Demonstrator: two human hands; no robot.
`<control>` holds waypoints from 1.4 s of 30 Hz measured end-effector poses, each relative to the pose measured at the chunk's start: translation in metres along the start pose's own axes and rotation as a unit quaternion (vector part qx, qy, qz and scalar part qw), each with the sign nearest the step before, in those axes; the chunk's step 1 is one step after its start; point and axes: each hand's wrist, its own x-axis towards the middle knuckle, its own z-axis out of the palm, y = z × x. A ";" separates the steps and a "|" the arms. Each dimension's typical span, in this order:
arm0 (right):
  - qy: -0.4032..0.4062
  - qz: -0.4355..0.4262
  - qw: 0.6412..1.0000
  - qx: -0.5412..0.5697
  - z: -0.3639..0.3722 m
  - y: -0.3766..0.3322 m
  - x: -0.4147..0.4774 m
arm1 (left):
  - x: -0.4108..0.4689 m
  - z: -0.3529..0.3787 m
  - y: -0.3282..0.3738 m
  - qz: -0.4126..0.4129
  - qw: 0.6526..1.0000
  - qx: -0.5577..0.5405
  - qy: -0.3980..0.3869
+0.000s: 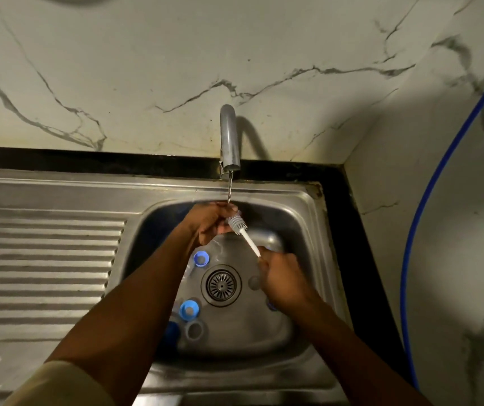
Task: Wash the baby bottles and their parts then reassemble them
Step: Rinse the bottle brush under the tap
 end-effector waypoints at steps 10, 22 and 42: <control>-0.154 0.141 0.840 0.501 -0.019 -0.014 -0.003 | -0.004 0.006 -0.002 -0.080 0.964 -0.237 -0.088; -0.194 0.168 0.731 0.632 -0.018 -0.020 -0.005 | -0.013 0.012 0.006 -0.087 0.944 -0.291 -0.129; 0.062 -0.029 0.998 0.008 -0.009 -0.035 -0.015 | -0.009 0.035 0.015 0.014 0.996 -0.046 0.070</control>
